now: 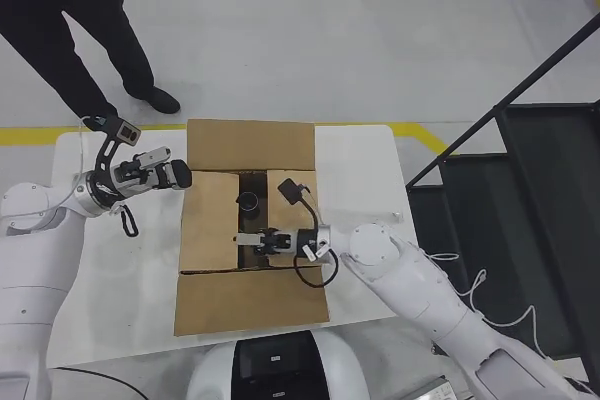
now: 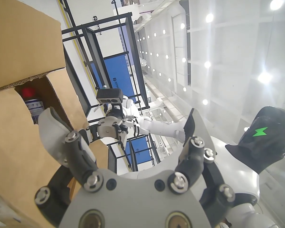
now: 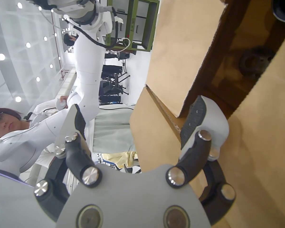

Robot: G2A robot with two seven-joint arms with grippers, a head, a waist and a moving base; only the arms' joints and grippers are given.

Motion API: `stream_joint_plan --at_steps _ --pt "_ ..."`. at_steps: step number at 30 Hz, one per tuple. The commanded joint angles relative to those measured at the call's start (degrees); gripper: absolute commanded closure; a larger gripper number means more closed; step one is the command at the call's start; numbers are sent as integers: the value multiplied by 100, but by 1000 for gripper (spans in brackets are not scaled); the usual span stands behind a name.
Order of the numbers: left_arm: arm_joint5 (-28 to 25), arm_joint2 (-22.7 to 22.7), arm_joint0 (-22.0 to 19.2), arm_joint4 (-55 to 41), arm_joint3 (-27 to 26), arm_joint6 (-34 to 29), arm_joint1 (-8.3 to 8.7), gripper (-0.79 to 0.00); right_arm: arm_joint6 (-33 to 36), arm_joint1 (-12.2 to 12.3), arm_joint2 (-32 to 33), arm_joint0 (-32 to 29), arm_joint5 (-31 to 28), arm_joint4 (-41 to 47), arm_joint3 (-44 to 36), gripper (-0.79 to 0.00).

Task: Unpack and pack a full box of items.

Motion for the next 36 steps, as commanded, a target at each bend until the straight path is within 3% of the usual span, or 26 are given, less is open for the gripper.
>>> stream_joint_plan --at_steps 1,7,15,24,30,36 --pt "25 -2 10 12 -8 -1 4 -785 -30 -64 -144 141 61 35 165 -785" --pt "20 -114 8 61 -34 51 36 -785 -66 -191 -438 476 334 -262 497 -785" --pt "6 -312 62 51 -138 153 86 -785 54 -369 -740 604 321 77 774 -785" --pt "-105 -585 200 -119 -278 411 129 -785 407 -610 -813 702 -1053 1340 1174 -785" --pt "-186 -717 319 -366 -456 532 136 -785 419 -785 -957 867 -1914 1549 1331 -785" --pt "-172 -792 398 -610 -602 554 135 -785 213 -1118 -1458 1121 -2421 1608 1607 -785"
